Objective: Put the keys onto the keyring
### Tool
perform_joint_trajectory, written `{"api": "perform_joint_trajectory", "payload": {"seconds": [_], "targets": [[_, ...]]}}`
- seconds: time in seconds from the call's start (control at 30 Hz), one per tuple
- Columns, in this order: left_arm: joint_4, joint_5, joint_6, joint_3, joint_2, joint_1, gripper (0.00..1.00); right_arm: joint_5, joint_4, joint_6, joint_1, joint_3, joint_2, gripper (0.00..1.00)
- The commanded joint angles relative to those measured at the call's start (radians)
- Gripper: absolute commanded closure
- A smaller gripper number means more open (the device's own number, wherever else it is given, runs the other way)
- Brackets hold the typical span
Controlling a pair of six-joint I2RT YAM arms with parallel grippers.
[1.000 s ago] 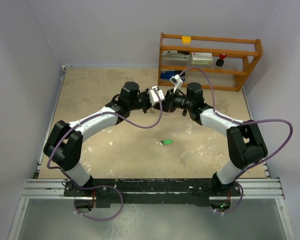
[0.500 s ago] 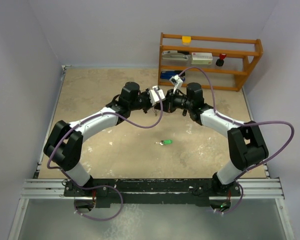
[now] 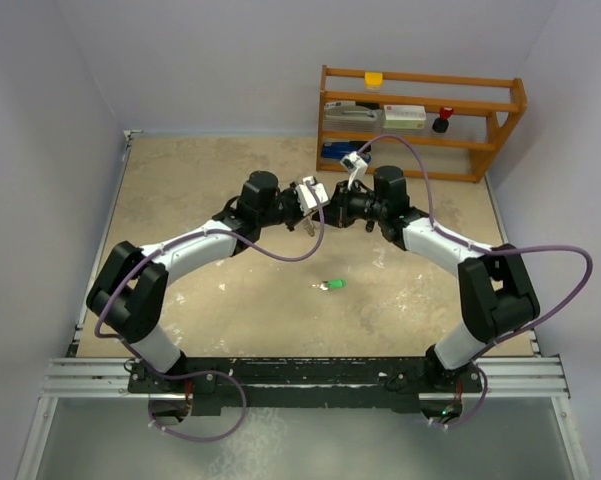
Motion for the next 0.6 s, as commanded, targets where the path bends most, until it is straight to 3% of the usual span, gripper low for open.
{"api": "perform_joint_trajectory", "payload": {"seconds": [0.0,0.3,0.57], "targets": [[0.073,0.004,-0.021,-0.015,-0.044,-0.003,0.99,0.004,0.012,-0.031,0.002,0.045,-0.061,1.0],[0.106,-0.005,-0.039,-0.031,-0.039,-0.003,1.0,0.003,-0.036,-0.043,0.002,0.066,-0.067,1.0],[0.288,-0.173,-0.17,-0.141,-0.081,-0.003,0.87,0.077,-0.396,-0.188,0.002,0.275,-0.019,1.0]]}}
